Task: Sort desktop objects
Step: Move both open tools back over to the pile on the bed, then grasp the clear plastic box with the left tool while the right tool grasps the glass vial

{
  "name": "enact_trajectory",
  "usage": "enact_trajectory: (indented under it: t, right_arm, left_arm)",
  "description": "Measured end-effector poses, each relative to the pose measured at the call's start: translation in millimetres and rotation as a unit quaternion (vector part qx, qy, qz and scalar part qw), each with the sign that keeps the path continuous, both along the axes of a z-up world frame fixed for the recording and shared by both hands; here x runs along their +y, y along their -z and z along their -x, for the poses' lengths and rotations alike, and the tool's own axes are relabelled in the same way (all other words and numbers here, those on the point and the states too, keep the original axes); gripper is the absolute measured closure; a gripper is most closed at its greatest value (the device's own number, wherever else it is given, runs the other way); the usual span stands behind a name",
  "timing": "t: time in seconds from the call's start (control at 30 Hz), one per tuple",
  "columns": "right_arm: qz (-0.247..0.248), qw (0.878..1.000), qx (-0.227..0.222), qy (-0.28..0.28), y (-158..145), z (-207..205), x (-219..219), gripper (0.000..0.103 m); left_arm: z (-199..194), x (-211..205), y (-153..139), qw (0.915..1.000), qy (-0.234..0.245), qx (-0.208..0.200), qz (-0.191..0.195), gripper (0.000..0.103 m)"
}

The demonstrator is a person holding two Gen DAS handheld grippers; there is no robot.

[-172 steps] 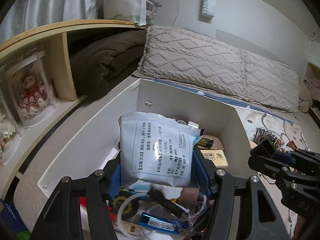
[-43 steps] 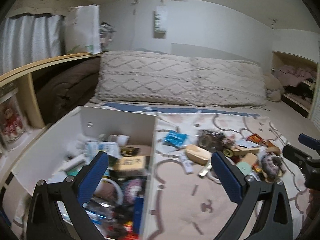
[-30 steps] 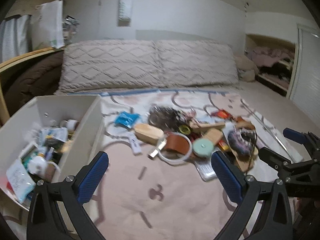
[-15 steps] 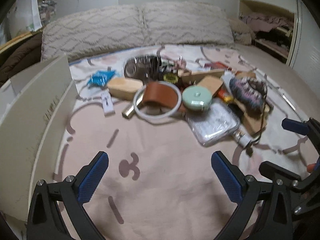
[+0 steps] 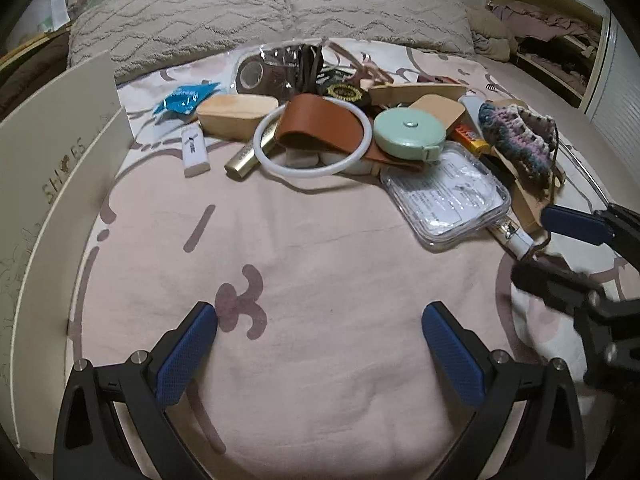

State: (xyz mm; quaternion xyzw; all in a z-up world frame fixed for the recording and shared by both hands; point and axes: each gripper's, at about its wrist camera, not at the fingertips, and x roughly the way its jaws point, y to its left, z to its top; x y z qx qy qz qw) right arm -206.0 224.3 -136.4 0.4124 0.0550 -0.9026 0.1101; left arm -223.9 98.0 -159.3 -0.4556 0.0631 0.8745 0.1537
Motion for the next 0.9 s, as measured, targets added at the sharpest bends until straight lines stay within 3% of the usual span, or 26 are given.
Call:
enact_trajectory:
  t: [0.23, 0.57, 0.9]
  right_arm:
    - [-0.027, 0.999, -0.018, 0.014, 12.0, 14.5, -3.5, 0.081]
    - [-0.029, 0.999, -0.014, -0.002, 18.0, -19.7, -9.8, 0.081]
    - [0.026, 0.999, -0.016, 0.011, 20.1, -76.0, 3.6, 0.081]
  left_arm:
    - [0.9, -1.0, 2.4, 0.9999, -0.001, -0.003, -0.01, 0.0]
    - [0.9, -2.6, -1.0, 0.999, 0.017, 0.002, -0.041, 0.0]
    - [-2.4, 5.7, -8.9, 0.9954, 0.053, -0.001, -0.08, 0.001]
